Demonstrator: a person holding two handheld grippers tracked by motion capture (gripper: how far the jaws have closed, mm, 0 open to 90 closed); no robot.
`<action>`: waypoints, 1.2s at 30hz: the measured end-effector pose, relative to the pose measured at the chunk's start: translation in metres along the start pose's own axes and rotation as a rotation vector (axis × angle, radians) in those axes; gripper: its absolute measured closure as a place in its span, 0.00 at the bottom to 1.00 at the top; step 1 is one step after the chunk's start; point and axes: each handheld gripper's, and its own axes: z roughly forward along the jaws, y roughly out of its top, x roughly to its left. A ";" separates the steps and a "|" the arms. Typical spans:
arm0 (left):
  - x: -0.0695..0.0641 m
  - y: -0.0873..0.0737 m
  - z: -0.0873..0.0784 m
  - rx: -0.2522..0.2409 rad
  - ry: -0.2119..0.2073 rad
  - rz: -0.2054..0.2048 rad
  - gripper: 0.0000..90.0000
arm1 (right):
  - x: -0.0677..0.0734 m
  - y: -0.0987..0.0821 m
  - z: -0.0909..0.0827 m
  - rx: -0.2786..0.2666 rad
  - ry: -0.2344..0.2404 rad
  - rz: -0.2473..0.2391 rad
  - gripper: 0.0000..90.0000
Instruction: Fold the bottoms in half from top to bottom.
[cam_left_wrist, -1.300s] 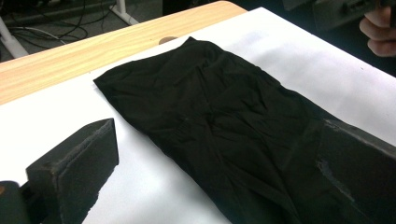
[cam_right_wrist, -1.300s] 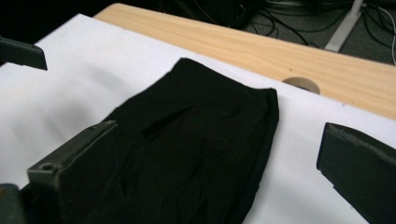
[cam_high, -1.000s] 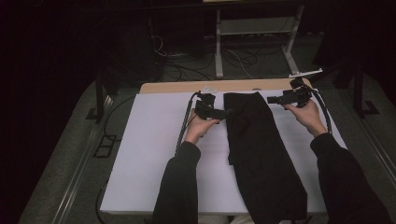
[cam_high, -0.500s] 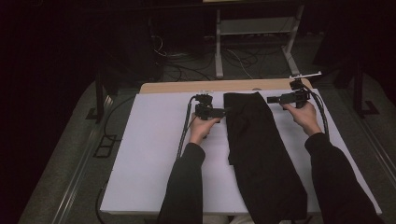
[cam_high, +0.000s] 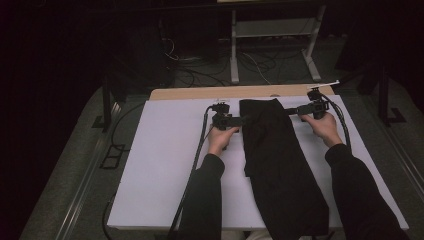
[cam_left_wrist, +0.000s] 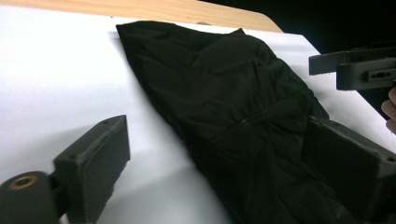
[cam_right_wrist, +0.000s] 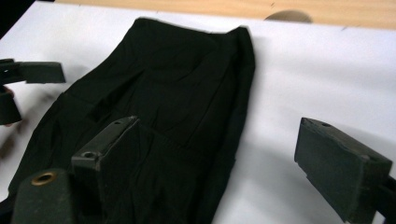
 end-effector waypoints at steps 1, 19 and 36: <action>0.000 -0.001 0.001 0.000 -0.002 -0.003 0.12 | 0.002 -0.001 0.003 0.012 0.003 -0.005 0.17; 0.001 -0.006 0.008 -0.001 -0.049 -0.034 0.24 | 0.003 -0.006 0.020 0.054 0.046 -0.002 0.25; -0.006 -0.007 0.015 0.044 0.027 -0.057 0.75 | 0.006 -0.017 0.023 0.023 0.070 0.021 0.75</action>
